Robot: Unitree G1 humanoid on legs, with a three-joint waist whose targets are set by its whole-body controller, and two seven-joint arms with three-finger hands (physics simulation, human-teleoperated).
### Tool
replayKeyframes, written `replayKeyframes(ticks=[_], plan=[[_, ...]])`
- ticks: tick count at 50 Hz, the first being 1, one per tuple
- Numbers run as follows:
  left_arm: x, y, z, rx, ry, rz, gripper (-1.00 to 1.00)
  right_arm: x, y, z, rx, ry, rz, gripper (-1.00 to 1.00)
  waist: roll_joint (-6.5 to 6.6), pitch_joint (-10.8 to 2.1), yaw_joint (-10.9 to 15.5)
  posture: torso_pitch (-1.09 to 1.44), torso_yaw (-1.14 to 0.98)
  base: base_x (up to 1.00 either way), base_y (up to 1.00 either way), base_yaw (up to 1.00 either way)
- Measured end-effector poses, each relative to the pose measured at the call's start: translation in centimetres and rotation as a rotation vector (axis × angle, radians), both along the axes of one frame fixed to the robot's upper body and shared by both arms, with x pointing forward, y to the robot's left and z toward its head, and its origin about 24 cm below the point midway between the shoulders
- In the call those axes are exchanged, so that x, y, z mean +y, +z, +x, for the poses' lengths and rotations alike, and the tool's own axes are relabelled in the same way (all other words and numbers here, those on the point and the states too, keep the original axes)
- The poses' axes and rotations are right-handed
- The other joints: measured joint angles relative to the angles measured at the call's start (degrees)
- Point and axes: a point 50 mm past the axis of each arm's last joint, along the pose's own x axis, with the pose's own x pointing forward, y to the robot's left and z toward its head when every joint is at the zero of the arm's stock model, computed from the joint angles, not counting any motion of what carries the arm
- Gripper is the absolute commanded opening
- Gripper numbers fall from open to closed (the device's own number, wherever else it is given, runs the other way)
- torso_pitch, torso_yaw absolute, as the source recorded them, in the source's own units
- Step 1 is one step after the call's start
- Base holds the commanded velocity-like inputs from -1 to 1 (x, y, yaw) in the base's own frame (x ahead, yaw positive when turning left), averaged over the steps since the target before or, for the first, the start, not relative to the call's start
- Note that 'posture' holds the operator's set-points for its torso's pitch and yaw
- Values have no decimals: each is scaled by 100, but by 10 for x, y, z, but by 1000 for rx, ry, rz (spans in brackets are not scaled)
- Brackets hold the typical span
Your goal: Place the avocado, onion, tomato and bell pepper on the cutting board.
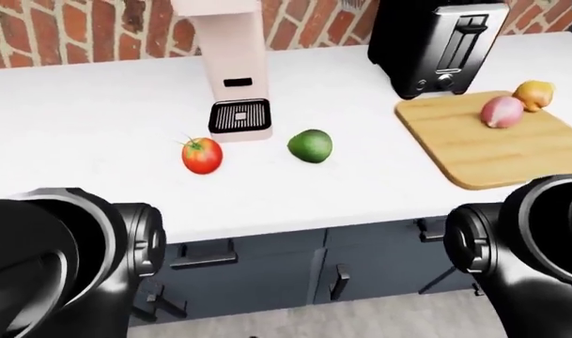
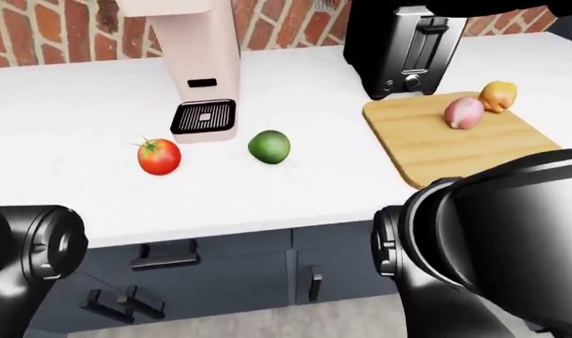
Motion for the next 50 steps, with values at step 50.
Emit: replayKeyframes(ticks=[50], plan=[[2,-3,3,12,15,-1,100,10,-6,13,87,215,46,100,-10,266,-10,0,0,1,5,0]])
